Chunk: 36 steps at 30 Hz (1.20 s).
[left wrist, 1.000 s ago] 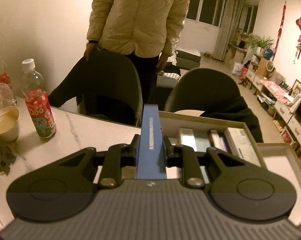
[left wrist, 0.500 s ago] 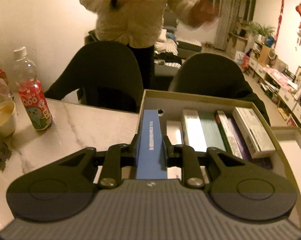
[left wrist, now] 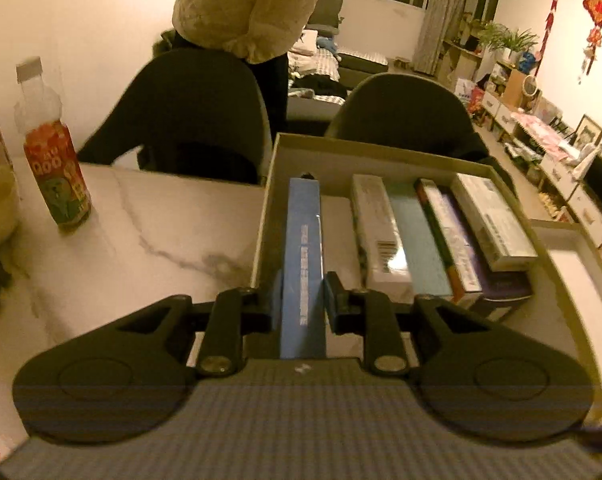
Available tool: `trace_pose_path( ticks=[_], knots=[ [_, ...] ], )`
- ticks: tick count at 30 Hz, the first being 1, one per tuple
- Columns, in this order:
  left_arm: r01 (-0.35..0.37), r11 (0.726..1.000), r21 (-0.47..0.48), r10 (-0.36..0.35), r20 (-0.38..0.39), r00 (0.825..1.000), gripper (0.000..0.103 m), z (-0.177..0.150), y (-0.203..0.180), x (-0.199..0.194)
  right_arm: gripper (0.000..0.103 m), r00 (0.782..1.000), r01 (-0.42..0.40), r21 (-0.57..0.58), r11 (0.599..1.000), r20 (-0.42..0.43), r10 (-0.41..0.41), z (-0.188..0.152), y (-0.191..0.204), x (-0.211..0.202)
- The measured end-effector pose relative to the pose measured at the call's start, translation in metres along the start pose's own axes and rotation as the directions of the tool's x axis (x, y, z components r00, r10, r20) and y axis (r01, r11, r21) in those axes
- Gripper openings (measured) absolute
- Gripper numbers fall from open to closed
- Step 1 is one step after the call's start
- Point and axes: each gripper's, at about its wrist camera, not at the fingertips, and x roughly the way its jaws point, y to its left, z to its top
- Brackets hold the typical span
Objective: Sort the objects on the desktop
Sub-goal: 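Lower the blue-edged box beside the other boxes and open the left gripper, then withdraw the open left tool from the cardboard box while the right tool withdraws too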
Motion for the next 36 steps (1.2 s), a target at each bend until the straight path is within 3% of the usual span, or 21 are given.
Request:
trace_pose_path(
  ticks=[6, 12, 16, 23, 27, 31, 36],
  knots=[
    [0.05, 0.996, -0.071, -0.045, 0.061, 0.997, 0.033, -0.006, 0.011, -0.023, 0.071, 0.997, 0.057, -0.124, 0.991, -0.044, -0.062, 0.033, -0.012, 0.017],
    [0.057, 0.985, -0.16, -0.043, 0.095, 0.995, 0.037, -0.026, 0.034, -0.045, 0.07, 0.985, 0.046, -0.197, 0.979, -0.154, -0.077, 0.045, -0.023, 0.055],
    [0.07, 0.979, -0.191, -0.059, 0.067, 0.996, 0.035, -0.044, 0.044, -0.049, 0.069, 0.974, 0.002, -0.241, 0.971, -0.221, -0.057, 0.052, -0.02, 0.082],
    [0.112, 0.968, -0.224, -0.115, 0.002, 0.993, 0.015, -0.062, 0.055, -0.043, 0.069, 0.943, -0.076, -0.379, 0.922, -0.328, -0.058, 0.059, 0.001, 0.128],
    [0.131, 0.962, -0.241, -0.133, 0.006, 0.991, 0.015, -0.063, 0.063, -0.039, 0.064, 0.922, -0.125, -0.435, 0.892, -0.384, -0.058, 0.059, 0.005, 0.152],
    [0.157, 0.956, -0.248, -0.16, 0.005, 0.987, 0.015, -0.06, 0.067, -0.039, 0.06, 0.915, -0.18, -0.429, 0.885, -0.404, -0.01, 0.062, 0.004, 0.161],
    [0.19, 0.952, -0.242, -0.193, 0.01, 0.981, 0.014, -0.062, 0.071, -0.045, 0.057, 0.905, -0.197, -0.45, 0.871, -0.424, -0.014, 0.065, 0.001, 0.163]
  ],
)
